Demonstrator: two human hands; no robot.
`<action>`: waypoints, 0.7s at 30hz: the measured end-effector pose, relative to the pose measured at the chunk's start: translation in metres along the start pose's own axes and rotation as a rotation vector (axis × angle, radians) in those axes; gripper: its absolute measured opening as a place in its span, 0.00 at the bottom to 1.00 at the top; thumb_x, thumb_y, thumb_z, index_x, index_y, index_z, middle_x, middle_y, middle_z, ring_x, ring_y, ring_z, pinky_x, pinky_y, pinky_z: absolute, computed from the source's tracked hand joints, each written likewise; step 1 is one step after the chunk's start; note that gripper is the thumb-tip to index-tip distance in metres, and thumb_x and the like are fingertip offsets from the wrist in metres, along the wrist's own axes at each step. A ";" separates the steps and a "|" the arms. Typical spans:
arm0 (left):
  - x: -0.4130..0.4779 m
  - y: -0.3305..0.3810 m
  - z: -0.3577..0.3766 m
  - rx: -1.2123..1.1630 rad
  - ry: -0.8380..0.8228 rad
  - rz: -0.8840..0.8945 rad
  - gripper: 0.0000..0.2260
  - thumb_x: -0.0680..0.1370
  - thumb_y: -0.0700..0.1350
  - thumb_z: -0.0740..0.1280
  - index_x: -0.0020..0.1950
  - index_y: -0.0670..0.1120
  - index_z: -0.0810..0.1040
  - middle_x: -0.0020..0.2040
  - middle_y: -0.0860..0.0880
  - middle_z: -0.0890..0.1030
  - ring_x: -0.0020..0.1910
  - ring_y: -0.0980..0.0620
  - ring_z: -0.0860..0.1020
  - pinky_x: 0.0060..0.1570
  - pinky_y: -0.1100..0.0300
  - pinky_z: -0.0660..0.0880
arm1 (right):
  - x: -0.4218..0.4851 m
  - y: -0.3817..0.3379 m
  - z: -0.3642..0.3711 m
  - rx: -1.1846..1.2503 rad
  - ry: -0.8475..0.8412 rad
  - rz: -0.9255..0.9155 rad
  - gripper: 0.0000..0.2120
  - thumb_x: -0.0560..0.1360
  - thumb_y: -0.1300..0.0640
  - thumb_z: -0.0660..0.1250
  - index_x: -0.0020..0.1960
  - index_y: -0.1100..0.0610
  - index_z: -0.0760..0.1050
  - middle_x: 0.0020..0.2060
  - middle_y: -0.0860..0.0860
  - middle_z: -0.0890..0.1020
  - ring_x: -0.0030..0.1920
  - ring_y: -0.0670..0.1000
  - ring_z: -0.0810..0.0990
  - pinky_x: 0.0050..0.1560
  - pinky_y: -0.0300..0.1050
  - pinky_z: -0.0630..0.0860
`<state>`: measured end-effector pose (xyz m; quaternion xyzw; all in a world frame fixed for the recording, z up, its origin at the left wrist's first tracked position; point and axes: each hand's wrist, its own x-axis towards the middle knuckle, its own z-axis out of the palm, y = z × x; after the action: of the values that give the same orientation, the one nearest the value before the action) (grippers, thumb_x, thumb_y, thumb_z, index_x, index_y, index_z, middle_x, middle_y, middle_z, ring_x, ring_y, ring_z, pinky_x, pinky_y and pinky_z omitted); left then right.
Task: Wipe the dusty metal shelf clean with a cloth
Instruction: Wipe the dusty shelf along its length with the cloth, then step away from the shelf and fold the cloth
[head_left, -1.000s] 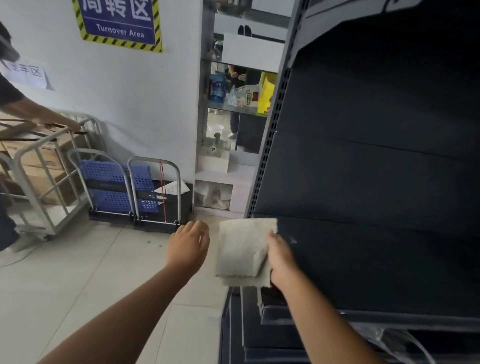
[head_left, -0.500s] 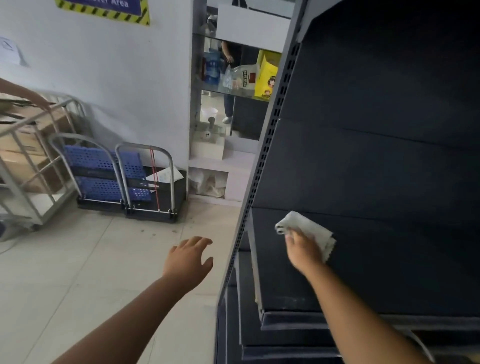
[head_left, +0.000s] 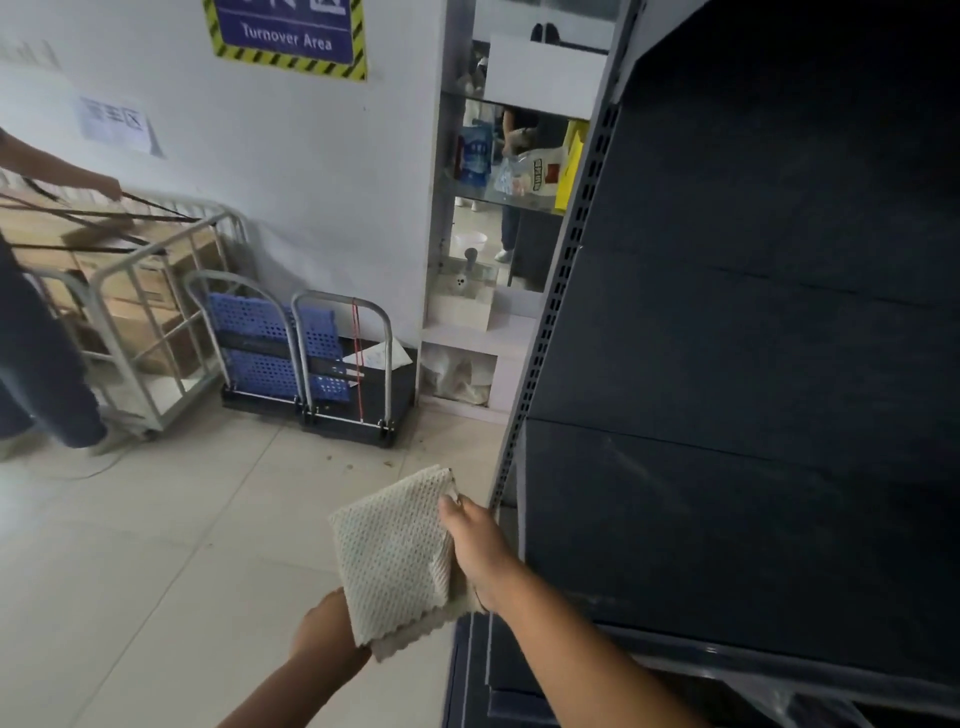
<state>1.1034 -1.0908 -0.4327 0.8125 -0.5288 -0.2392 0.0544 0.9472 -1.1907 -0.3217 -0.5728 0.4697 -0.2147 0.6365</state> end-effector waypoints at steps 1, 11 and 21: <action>-0.006 0.000 -0.001 -0.017 0.010 -0.027 0.15 0.74 0.52 0.60 0.60 0.53 0.74 0.59 0.52 0.79 0.58 0.50 0.77 0.50 0.60 0.72 | -0.008 0.003 -0.001 0.056 -0.018 0.000 0.15 0.80 0.48 0.56 0.56 0.52 0.79 0.55 0.51 0.83 0.58 0.51 0.80 0.66 0.55 0.72; -0.105 0.034 -0.004 -1.604 0.025 -0.186 0.23 0.81 0.58 0.53 0.63 0.45 0.78 0.59 0.41 0.81 0.56 0.36 0.78 0.63 0.40 0.68 | -0.064 0.038 -0.018 0.425 -0.315 0.188 0.14 0.81 0.51 0.58 0.58 0.57 0.78 0.51 0.55 0.86 0.51 0.54 0.85 0.43 0.47 0.82; -0.268 0.034 0.062 -1.773 0.508 -0.344 0.14 0.75 0.44 0.71 0.60 0.41 0.79 0.57 0.36 0.80 0.56 0.35 0.79 0.50 0.44 0.78 | -0.121 0.088 0.028 0.385 -0.783 0.374 0.17 0.80 0.53 0.58 0.60 0.62 0.77 0.57 0.63 0.82 0.56 0.62 0.82 0.46 0.54 0.81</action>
<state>0.9597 -0.8582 -0.3869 0.5694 0.0014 -0.3751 0.7315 0.8911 -1.0562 -0.3634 -0.3878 0.2415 0.0525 0.8880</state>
